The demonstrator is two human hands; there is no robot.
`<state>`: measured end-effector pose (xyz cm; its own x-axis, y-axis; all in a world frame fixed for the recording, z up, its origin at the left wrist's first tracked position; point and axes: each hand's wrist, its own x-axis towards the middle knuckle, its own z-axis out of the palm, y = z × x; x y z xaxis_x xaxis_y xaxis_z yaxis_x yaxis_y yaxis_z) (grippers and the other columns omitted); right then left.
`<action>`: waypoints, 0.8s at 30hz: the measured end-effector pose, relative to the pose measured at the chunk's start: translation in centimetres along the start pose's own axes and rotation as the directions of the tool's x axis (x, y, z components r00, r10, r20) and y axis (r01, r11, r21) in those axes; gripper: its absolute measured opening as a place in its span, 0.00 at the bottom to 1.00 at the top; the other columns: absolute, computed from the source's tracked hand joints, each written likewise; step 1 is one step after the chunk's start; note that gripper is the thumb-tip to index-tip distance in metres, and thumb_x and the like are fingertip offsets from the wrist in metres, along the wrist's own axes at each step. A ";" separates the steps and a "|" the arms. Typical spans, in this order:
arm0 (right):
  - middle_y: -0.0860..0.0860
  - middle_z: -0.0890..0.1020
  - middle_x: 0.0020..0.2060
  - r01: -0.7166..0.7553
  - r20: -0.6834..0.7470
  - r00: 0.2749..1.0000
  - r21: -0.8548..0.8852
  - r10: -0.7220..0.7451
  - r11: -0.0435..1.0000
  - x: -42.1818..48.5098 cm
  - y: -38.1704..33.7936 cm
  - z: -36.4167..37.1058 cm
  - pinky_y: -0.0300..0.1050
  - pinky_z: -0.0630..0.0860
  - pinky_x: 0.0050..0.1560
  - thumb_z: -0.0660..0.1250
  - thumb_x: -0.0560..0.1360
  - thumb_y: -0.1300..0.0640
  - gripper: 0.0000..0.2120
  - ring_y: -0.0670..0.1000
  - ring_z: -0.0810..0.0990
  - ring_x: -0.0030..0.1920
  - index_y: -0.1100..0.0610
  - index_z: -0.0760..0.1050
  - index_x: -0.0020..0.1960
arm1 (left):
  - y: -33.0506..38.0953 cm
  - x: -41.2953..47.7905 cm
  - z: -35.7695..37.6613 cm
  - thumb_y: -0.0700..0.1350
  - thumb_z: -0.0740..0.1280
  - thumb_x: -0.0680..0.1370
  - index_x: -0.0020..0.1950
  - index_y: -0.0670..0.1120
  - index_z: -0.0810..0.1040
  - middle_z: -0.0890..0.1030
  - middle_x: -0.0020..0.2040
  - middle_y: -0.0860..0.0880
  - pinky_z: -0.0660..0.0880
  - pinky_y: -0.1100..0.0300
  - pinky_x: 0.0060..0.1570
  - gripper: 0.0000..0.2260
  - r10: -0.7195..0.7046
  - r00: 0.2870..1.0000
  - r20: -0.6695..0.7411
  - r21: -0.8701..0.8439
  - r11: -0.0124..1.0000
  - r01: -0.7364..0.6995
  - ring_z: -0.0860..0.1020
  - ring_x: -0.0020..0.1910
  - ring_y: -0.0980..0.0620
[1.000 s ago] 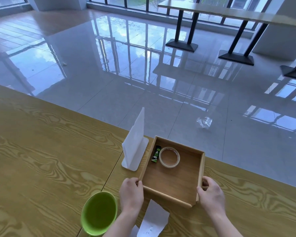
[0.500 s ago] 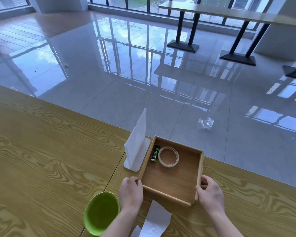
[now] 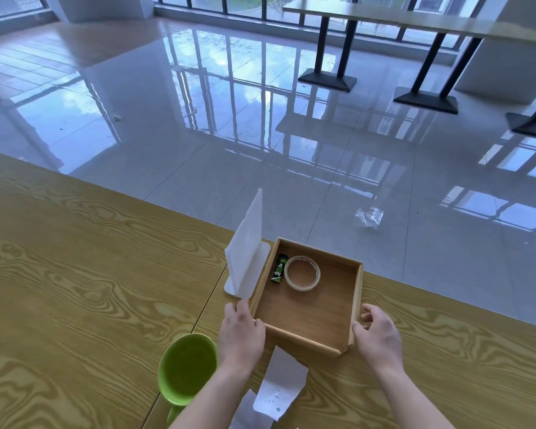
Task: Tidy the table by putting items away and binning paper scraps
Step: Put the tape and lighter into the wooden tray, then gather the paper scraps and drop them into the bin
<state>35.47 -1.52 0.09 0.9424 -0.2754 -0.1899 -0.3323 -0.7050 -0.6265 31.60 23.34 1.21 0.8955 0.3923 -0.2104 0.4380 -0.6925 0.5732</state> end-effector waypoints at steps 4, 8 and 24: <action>0.52 0.79 0.51 0.015 -0.012 1.000 0.004 -0.015 1.000 -0.7 -0.3 -0.9 0.46 0.74 0.49 0.70 0.74 0.60 0.19 0.53 0.78 0.49 0.57 0.76 0.64 | 0.3 -0.6 -1.1 0.46 0.64 0.78 0.68 0.46 0.70 0.72 0.54 0.48 0.72 0.60 0.44 0.19 0.053 0.998 -0.021 -0.013 0.998 -0.053 0.75 0.46 0.51; 0.51 0.79 0.47 0.096 -0.012 0.995 0.006 -0.096 0.995 -2.2 -0.6 -1.8 0.44 0.74 0.47 0.70 0.74 0.60 0.17 0.51 0.78 0.47 0.56 0.77 0.62 | -0.4 -2.3 -2.3 0.44 0.66 0.78 0.69 0.46 0.71 0.75 0.57 0.48 0.74 0.57 0.51 0.19 0.152 0.987 -0.051 -0.059 0.986 -0.155 0.76 0.51 0.50; 0.46 0.80 0.44 0.327 0.278 0.902 0.056 -0.329 0.943 -12.2 -0.8 0.9 0.37 0.75 0.46 0.71 0.74 0.59 0.16 0.45 0.78 0.46 0.55 0.78 0.61 | -7.5 -14.7 -3.3 0.42 0.69 0.76 0.55 0.47 0.81 0.77 0.46 0.55 0.74 0.63 0.39 0.09 0.236 0.971 -0.047 -0.015 0.972 -0.236 0.76 0.42 0.57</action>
<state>24.26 3.00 2.27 0.9705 0.1652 -0.1755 -0.0034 -0.7185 -0.6955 14.87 24.80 2.64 0.9687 0.2461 -0.0321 0.2127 -0.7564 0.6186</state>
